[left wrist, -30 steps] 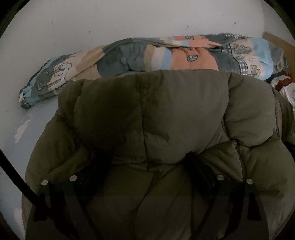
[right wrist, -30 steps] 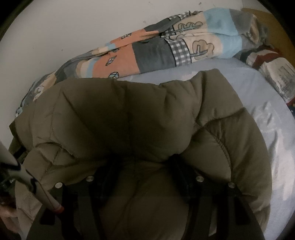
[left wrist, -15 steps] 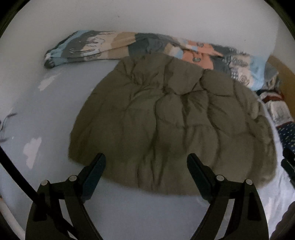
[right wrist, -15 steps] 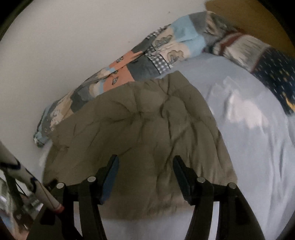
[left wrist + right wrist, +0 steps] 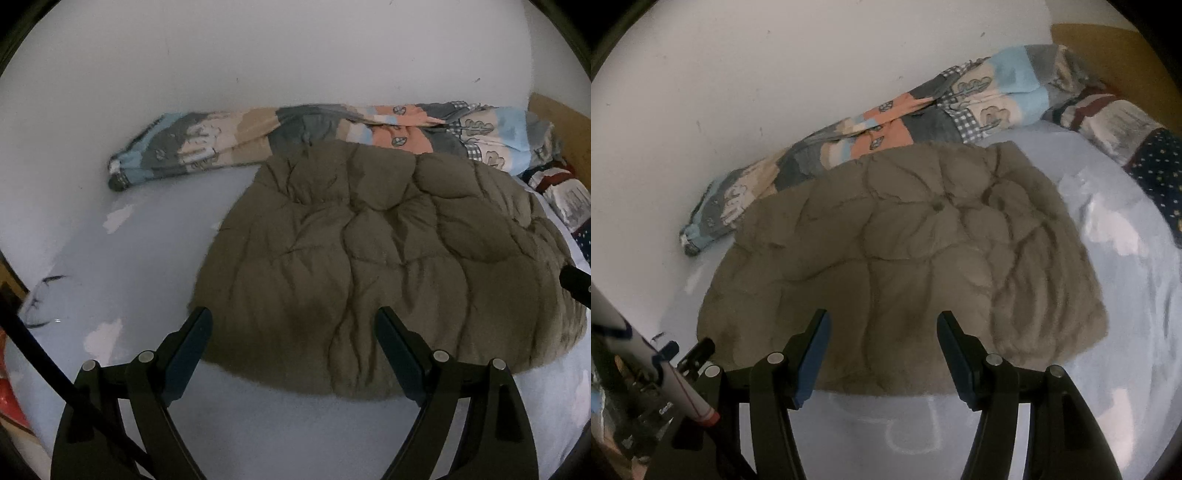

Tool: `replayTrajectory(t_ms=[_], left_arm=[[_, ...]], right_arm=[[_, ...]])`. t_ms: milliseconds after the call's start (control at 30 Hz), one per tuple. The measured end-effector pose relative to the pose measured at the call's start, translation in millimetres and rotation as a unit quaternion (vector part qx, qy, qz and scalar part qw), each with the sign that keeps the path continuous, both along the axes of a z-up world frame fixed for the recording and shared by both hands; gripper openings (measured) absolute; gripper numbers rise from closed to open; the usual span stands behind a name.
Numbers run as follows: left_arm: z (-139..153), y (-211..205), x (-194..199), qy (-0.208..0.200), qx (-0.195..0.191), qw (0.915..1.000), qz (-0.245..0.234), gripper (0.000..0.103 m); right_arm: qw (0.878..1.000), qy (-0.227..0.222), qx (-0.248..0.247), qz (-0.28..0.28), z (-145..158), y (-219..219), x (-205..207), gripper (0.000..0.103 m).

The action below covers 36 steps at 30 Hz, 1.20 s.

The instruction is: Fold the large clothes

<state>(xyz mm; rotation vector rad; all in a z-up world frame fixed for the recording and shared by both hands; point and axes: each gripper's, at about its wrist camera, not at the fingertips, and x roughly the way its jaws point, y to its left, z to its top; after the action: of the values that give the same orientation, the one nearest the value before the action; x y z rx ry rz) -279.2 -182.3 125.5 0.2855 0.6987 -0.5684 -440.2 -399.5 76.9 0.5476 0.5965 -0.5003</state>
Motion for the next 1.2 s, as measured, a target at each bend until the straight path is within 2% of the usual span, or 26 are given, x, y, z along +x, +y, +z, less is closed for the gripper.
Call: replayTrajectory(t_ms=[67,167,333,500,600,700,800,867,900,967,1033,1133,1200], left_arm=[[-7.6,-8.7,12.7,0.017,0.006,0.9998,0.004,0.089],[-27.8,-23.4,31.1,0.038,0.035,0.9986,0.006,0.089],[-44.0,-36.0,40.4,0.045,0.066,0.9968,-0.002,0.094],[-51.2,-38.3,48.3,0.065,0.071,0.9953,0.0,0.096],[-48.8,-37.8,47.8,0.059,0.067,0.996,0.002,0.096],[-36.3,-31.9,43.6,0.047,0.051,0.9976,0.006,0.095],[-9.6,-17.8,36.5,0.001,0.013,0.9997,0.022,0.095],[1.3,-9.5,35.4,-0.033,0.008,0.9986,0.041,0.095],[1.4,-7.6,38.5,-0.031,0.009,0.9983,0.048,0.095],[-5.0,-4.9,46.1,-0.01,0.014,0.9981,0.058,0.095],[-18.3,-3.3,58.4,0.029,0.021,0.9967,0.073,0.095],[-39.5,-3.6,71.8,0.091,0.025,0.992,0.084,0.095],[-44.9,-0.9,75.3,0.112,0.02,0.9896,0.089,0.095]], right_arm=[[1.0,-0.004,-0.01,-0.006,-0.9,-7.4,8.9,0.065],[1.0,0.004,-0.017,-0.009,-9.0,-13.4,28.1,0.065],[0.996,0.088,-0.027,0.013,-41.1,-15.9,64.9,0.066],[0.993,0.112,-0.024,0.012,-61.4,-20.8,76.1,0.067],[0.992,0.123,-0.03,0.013,-63.2,-19.3,79.7,0.067],[0.993,0.114,-0.025,0.015,-60.4,-20.2,75.4,0.067],[0.995,0.097,-0.014,0.014,-48.9,-22.7,67.4,0.067],[0.998,0.056,0.001,0.005,-29.6,-28.4,51.4,0.068],[0.999,0.043,-0.002,-0.003,-22.3,-32.1,44.7,0.068],[0.998,0.04,-0.031,-0.041,-9.3,-43.9,27.0,0.068],[0.995,0.046,-0.035,-0.082,-10.0,-61.6,9.8,0.068],[0.992,0.046,0.019,-0.117,-23.0,-90.1,-11.0,0.068],[0.987,0.063,0.066,-0.134,-40.5,-104.4,-18.4,0.067]])
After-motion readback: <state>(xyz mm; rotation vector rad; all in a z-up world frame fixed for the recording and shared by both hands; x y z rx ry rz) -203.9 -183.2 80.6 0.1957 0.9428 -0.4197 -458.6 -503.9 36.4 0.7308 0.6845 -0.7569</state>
